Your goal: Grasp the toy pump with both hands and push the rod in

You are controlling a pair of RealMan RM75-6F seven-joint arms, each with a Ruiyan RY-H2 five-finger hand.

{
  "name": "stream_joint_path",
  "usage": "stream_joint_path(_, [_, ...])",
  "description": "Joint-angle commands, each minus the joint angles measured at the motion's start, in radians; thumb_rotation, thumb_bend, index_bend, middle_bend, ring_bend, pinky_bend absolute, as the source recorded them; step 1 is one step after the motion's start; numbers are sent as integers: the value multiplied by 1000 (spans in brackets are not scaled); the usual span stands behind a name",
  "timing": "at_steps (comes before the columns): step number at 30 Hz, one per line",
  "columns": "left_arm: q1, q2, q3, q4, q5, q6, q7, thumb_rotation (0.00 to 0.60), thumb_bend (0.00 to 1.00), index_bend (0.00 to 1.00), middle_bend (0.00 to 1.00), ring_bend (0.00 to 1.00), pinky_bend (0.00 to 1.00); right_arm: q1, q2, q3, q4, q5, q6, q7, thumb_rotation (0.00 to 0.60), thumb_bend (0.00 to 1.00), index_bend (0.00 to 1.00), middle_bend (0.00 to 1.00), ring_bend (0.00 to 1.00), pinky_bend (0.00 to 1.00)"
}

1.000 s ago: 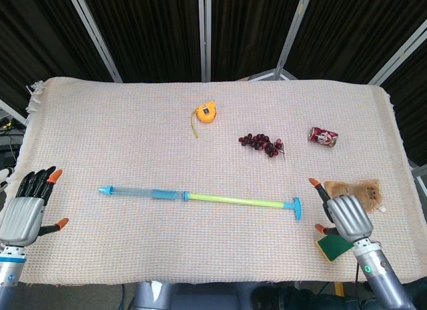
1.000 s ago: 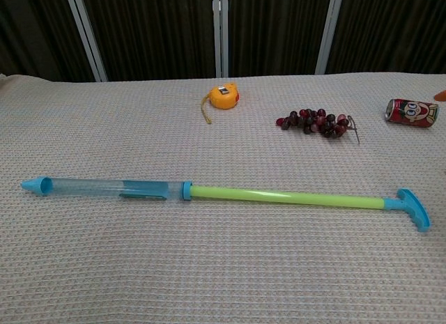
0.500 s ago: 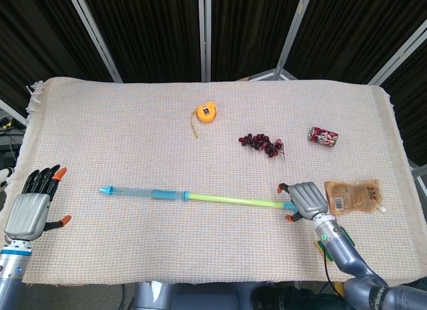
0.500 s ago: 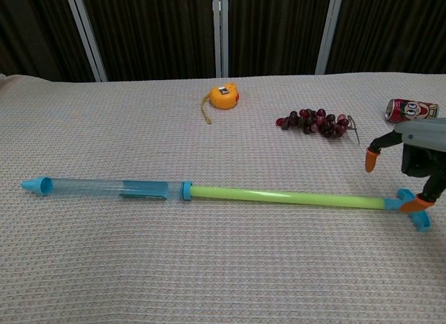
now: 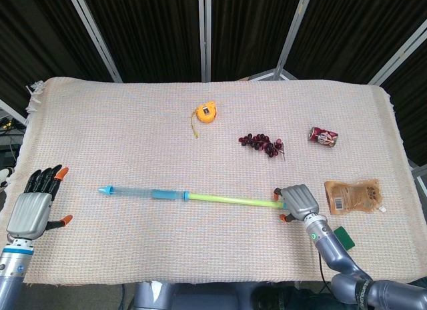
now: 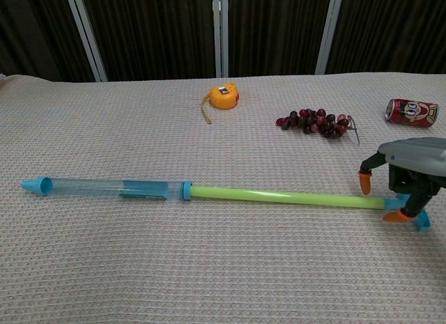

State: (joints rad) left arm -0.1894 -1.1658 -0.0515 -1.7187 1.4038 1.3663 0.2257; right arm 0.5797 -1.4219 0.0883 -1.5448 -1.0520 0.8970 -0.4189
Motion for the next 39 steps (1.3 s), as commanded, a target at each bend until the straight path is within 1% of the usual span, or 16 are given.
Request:
stream_joint_path(1, [0, 0, -1, 1, -1, 0, -1, 600, 0, 0, 0, 0, 0, 1, -9, -5, 15, 0, 7, -4, 600, 167, 464, 1000, 1000, 1000])
stream_joint_path(9, [-2, -1, 1, 3, -4, -4, -2, 600, 0, 0, 0, 0, 0, 8, -38, -17, 63, 11, 6, -15, 600, 171, 476, 1000, 1000, 1000])
stream_joint_path(13, [-3, -3, 0, 7, -10, -7, 0, 600, 0, 0, 0, 0, 0, 14, -52, -19, 84, 24, 0, -22, 600, 193, 488, 1000, 1000, 1000])
stream_joint_path(15, [-5, -5, -1, 10, -13, -12, 1, 600, 0, 0, 0, 0, 0, 16, -57, -19, 90, 29, -1, -23, 600, 216, 506, 1000, 1000, 1000])
stream_joint_path(20, [-13, -11, -1, 20, -30, -33, 9, 600, 0, 0, 0, 0, 0, 16, -57, -16, 91, 33, 6, -17, 600, 354, 608, 1000, 1000, 1000])
stream_joint_path(23, [-21, -17, -4, 24, -40, -46, 19, 600, 0, 0, 0, 0, 0, 14, -49, -18, 81, 35, 6, -12, 600, 400, 648, 1000, 1000, 1000])
stream_joint_path(26, [-34, -30, -11, 35, -47, -59, 34, 600, 0, 0, 0, 0, 0, 13, -38, -20, 67, 38, 5, -9, 600, 428, 656, 1000, 1000, 1000])
stream_joint_path(28, [-48, -46, -18, 51, -48, -70, 37, 600, 0, 0, 61, 38, 15, 13, -32, -21, 57, 43, 5, -10, 600, 438, 659, 1000, 1000, 1000])
stream_joint_path(29, [-59, -55, -22, 63, -47, -81, 35, 600, 0, 0, 147, 110, 67, 13, -28, -20, 51, 47, 4, -11, 600, 443, 660, 1000, 1000, 1000])
stream_joint_path(30, [-66, -62, -24, 71, -45, -90, 32, 600, 0, 0, 259, 215, 154, 14, -26, -20, 46, 50, 4, -12, 600, 446, 660, 1000, 1000, 1000])
stream_joint_path(31, [-70, -66, -25, 76, -45, -95, 30, 600, 0, 0, 330, 290, 228, 14, -25, -20, 44, 51, 4, -13, 600, 449, 661, 1000, 1000, 1000])
stream_joint_path(32, [-79, -73, -27, 86, -42, -105, 25, 600, 0, 3, 425, 388, 345, 15, -22, -19, 40, 54, 4, -15, 600, 454, 661, 1000, 1000, 1000])
stream_joint_path(33, [-88, -81, -29, 96, -39, -115, 19, 600, 0, 13, 493, 456, 436, 16, -19, -19, 35, 57, 5, -18, 600, 457, 661, 1000, 1000, 1000])
stream_joint_path(34, [-97, -90, -31, 109, -35, -126, 12, 600, 0, 27, 541, 504, 507, 17, -17, -18, 31, 60, 5, -21, 600, 461, 661, 1000, 1000, 1000])
stream_joint_path(36, [-133, -121, -35, 157, -14, -167, -19, 600, 0, 92, 654, 618, 686, 21, -9, -16, 15, 72, 7, -32, 600, 465, 662, 1000, 1000, 1000])
stream_joint_path(39, [-208, -184, -27, 278, 34, -259, -59, 600, 0, 187, 747, 716, 854, 29, 1, -13, -7, 96, 12, -56, 600, 470, 664, 1000, 1000, 1000])
